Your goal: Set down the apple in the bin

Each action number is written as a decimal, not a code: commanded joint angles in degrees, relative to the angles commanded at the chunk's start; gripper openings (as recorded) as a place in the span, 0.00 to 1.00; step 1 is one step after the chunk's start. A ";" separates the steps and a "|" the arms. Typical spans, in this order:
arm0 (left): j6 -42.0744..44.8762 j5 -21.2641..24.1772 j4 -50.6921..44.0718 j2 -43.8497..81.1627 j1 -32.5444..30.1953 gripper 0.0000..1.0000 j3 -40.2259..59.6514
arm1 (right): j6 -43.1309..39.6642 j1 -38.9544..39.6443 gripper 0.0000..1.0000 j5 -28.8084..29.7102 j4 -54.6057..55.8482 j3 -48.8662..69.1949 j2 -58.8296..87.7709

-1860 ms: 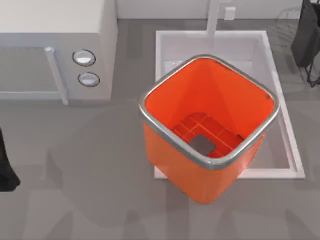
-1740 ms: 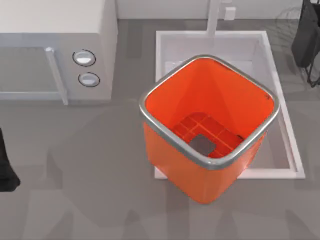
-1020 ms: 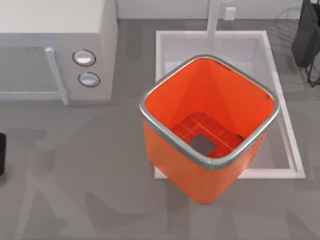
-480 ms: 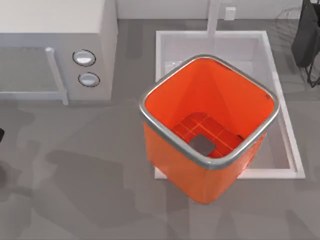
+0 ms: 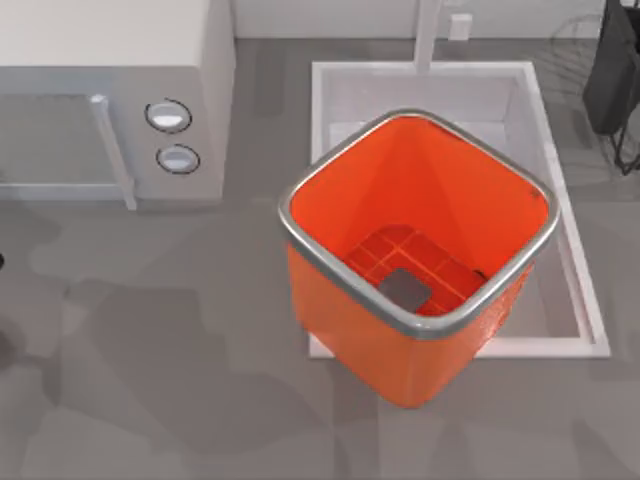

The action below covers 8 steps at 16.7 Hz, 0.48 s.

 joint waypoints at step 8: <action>-0.43 -0.02 9.43 4.41 -0.49 1.00 -4.60 | 0.00 0.00 1.00 0.00 0.00 0.00 0.00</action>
